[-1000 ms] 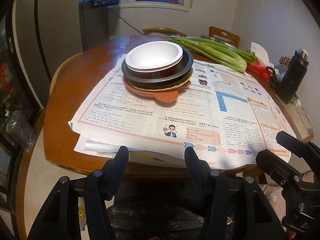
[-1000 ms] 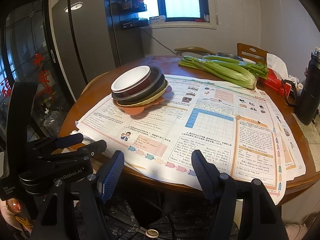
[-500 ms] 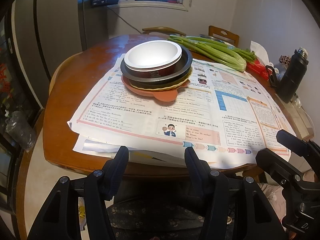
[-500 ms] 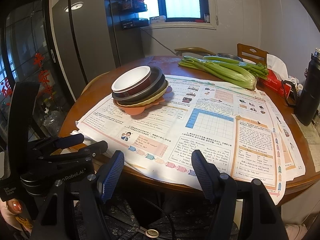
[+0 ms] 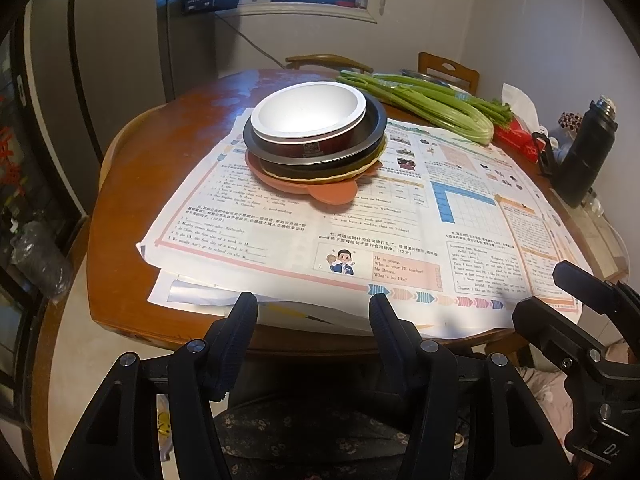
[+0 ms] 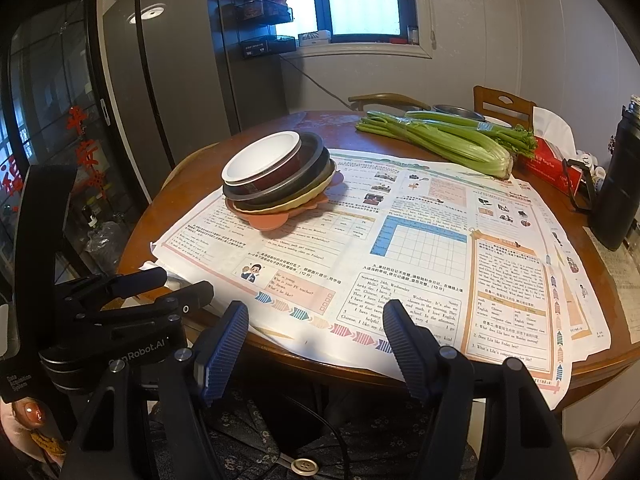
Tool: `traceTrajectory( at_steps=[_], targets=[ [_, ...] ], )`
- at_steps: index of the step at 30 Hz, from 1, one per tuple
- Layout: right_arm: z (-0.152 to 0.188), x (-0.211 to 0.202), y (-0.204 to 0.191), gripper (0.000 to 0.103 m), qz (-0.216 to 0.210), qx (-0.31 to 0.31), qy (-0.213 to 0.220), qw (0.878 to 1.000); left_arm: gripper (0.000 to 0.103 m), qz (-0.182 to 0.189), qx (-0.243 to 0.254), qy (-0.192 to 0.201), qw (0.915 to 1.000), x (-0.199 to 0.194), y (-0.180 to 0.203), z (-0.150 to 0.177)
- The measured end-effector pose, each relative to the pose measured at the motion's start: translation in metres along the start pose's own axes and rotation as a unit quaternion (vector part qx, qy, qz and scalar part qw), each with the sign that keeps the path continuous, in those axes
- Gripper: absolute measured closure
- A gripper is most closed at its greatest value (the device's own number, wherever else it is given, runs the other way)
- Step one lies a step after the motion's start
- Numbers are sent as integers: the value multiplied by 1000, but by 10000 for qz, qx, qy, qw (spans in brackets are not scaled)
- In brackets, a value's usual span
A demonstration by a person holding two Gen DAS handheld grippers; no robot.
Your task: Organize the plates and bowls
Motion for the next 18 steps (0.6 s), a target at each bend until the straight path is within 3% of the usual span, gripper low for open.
traceTrajectory(
  at_steps=[18],
  targets=[
    [0, 1, 0, 34, 12, -10, -3, 10000, 43, -20, 0, 0, 10000, 0, 0, -1]
  ],
)
Point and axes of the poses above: each gripper's, at about its wrist camera, not at the fingertips, and x roughly the way its jaws point, y to its right, z to its underside, the point moved 8 cm from there along x, roughly the way its jaws point, and after that the axes turned 10 degrees about -y, right-handed, at the moved point
